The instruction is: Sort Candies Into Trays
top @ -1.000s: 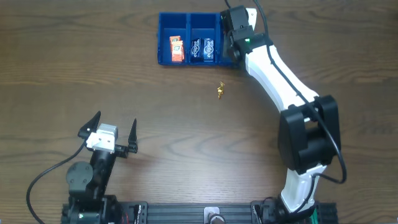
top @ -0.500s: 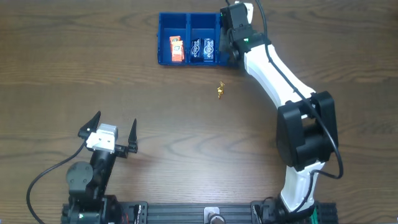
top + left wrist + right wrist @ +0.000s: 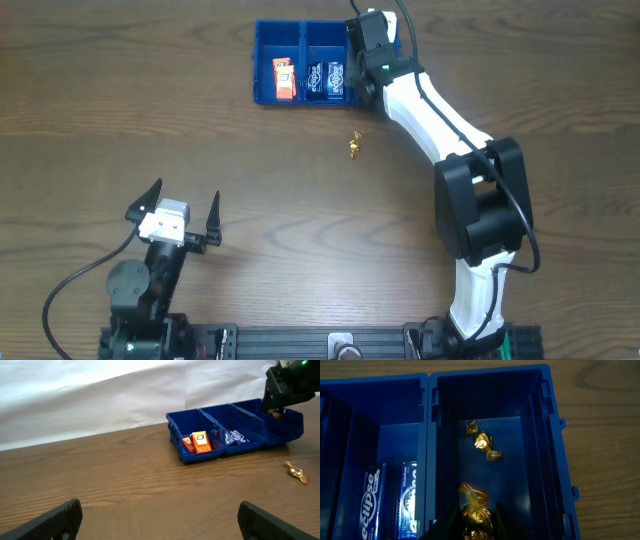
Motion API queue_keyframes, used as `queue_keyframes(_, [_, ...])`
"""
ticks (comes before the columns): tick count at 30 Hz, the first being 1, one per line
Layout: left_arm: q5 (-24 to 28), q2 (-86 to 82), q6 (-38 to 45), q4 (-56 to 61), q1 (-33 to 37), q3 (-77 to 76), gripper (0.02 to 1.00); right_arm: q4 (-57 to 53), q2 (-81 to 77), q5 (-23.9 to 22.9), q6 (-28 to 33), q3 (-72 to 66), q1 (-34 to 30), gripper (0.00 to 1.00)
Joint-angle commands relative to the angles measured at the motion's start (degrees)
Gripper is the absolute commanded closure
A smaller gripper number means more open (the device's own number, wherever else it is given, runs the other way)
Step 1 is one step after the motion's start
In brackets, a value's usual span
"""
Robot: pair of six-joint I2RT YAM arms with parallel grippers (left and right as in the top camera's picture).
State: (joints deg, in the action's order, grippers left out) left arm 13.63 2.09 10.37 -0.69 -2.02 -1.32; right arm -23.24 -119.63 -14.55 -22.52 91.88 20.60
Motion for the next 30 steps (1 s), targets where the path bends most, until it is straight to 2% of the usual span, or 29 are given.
queue_keyframes(1, [1.2, -0.3, 0.3, -2.4, 0.2, 1.0, 0.02, 0.1, -0.3, -0.1, 0.0, 0.9, 0.7, 0.759])
queue_keyframes(5, [1.2, -0.3, 0.3, -2.4, 0.2, 1.0, 0.02, 0.0, -0.3, -0.1, 0.0, 0.9, 0.7, 0.676])
queue_keyframes(10, [1.2, -0.3, 0.3, -2.4, 0.2, 1.0, 0.02, -0.4, -0.3, -0.1, 0.1, 0.9, 0.7, 0.485])
queue_keyframes(17, [1.2, -0.3, 0.3, -2.4, 0.2, 1.0, 0.02, -0.3, -0.2, -0.4, 0.1, 0.9, 0.7, 0.411])
queue_keyframes(26, [1.2, -0.3, 0.3, -2.4, 0.2, 1.0, 0.023, -2.1, 6.0, -0.4, 0.3, 0.9, 0.8, 0.001])
queue_keyframes(30, [1.2, -0.3, 0.3, -2.4, 0.2, 1.0, 0.02, -10.4, 11.2, -1.0, 0.0, 0.9, 2.6, 0.001])
